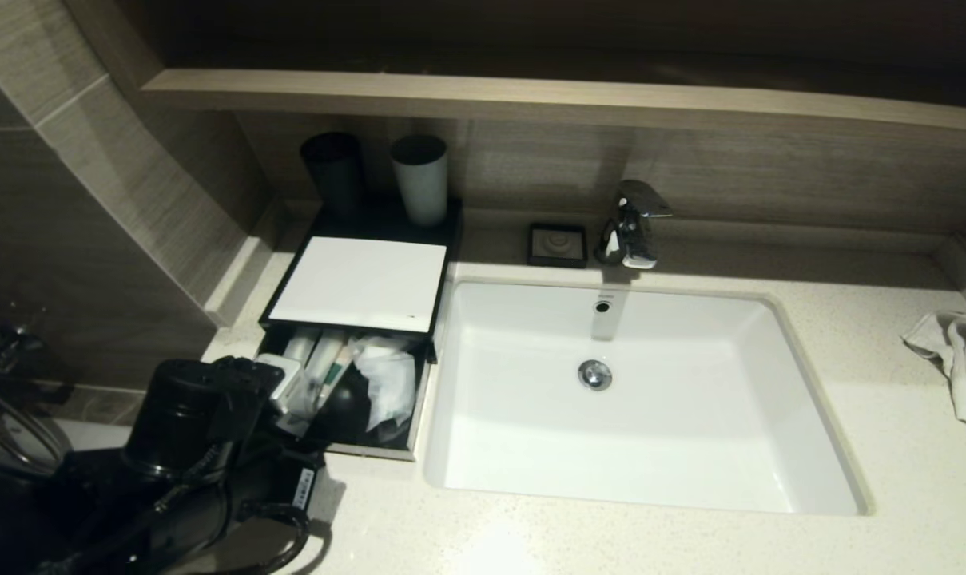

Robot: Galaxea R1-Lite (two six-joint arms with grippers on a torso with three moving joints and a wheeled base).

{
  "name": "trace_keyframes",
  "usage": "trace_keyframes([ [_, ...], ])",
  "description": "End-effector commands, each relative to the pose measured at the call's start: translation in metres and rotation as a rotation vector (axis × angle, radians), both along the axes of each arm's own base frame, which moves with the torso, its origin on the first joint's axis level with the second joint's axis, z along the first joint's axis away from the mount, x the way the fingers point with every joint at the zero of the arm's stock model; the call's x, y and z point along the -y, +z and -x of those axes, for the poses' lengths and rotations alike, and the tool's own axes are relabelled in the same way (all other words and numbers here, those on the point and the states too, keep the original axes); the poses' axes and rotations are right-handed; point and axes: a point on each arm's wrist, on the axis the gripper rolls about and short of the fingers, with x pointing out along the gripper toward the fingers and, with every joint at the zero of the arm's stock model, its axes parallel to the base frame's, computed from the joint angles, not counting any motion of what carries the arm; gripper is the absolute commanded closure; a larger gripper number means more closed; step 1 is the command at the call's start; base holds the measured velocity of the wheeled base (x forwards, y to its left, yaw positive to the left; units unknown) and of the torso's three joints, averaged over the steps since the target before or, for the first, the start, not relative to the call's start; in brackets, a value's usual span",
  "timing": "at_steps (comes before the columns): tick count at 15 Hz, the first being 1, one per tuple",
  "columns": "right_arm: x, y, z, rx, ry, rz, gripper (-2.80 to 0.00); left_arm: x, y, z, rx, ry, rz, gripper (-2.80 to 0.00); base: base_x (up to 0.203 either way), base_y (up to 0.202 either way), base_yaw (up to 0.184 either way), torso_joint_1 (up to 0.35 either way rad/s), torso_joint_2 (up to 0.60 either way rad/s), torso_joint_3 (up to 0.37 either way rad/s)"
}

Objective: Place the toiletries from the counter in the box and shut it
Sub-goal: Close the drawer

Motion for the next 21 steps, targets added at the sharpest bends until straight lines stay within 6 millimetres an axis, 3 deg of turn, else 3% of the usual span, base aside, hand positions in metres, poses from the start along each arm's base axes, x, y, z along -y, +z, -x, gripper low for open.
trace_keyframes([
  [1, 0.000, 0.000, 0.000, 0.000, 0.000, 0.000, 0.00, 0.003, 0.003, -0.005, 0.016, 0.004, 0.008, 0.00, 0.000, 0.000, 0.000, 0.000, 0.00, 0.000],
  [21, 0.000, 0.000, 0.000, 0.000, 0.000, 0.000, 0.00, 0.018, 0.021, -0.046, 0.085, 0.014, 0.024, 0.00, 0.000, 0.000, 0.000, 0.000, 0.00, 0.000],
])
